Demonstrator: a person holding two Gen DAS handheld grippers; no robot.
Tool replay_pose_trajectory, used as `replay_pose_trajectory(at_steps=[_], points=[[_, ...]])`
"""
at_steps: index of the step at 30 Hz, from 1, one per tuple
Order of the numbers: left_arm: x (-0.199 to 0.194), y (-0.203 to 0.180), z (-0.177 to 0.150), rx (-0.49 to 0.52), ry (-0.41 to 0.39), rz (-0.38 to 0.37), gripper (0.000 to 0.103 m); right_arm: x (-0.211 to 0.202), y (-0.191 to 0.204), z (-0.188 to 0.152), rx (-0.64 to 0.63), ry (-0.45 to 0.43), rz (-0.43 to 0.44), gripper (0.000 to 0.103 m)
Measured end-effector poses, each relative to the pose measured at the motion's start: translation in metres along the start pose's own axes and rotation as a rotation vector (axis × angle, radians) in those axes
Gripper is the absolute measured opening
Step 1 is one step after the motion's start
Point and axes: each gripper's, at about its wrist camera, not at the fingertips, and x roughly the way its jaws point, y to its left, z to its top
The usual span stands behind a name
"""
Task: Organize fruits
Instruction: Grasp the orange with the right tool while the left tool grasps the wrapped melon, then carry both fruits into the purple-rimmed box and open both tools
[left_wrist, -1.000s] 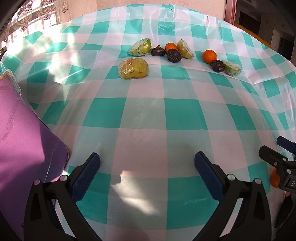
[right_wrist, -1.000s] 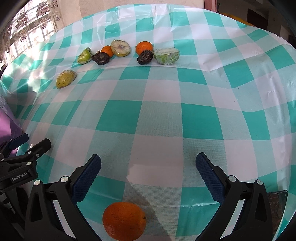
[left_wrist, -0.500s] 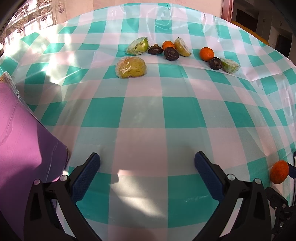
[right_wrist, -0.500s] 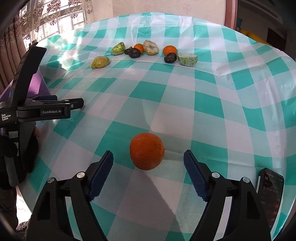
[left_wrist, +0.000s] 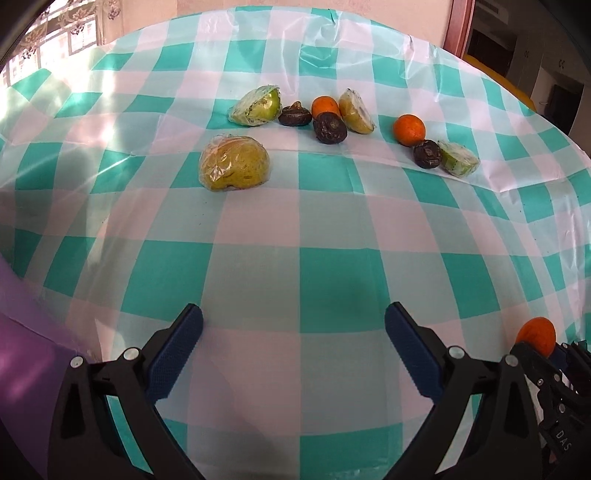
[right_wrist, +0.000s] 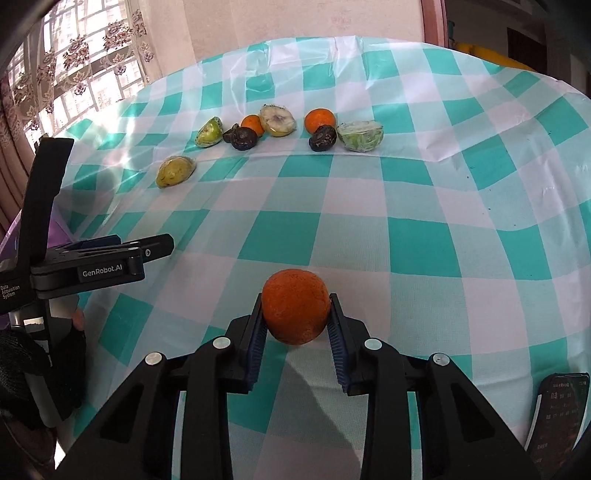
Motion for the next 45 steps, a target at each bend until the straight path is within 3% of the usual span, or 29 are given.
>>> replay_pose_trajectory(at_steps=[4, 8, 12, 15, 18, 27, 38, 45], points=[[0.021, 0.014, 0.035, -0.06, -0.022, 0.036, 0.084, 0.007, -0.01, 0.006, 0.085, 0.001, 0.061, 0.032], [0.043, 0.032, 0.068, -0.126, -0.018, 0.048, 0.084, 0.007, -0.014, 0.006, 0.114, -0.004, 0.09, 0.032], [0.064, 0.03, 0.092, -0.095, 0.006, 0.12, 0.084, 0.006, -0.016, 0.005, 0.131, -0.006, 0.106, 0.032], [0.069, 0.026, 0.1, -0.07, -0.002, 0.173, 0.063, 0.006, -0.017, 0.004, 0.136, -0.008, 0.118, 0.032], [0.067, 0.023, 0.098, -0.05, -0.016, 0.164, 0.061, 0.006, -0.018, 0.004, 0.136, -0.011, 0.124, 0.032], [0.033, 0.024, 0.066, -0.13, -0.105, 0.083, 0.061, 0.006, -0.019, 0.004, 0.138, -0.011, 0.13, 0.032], [-0.023, -0.001, -0.021, -0.157, -0.08, -0.059, 0.061, 0.006, -0.021, 0.002, 0.146, -0.018, 0.136, 0.032], [-0.064, -0.017, -0.073, -0.126, -0.121, -0.098, 0.061, 0.005, -0.022, 0.001, 0.143, -0.025, 0.144, 0.032]])
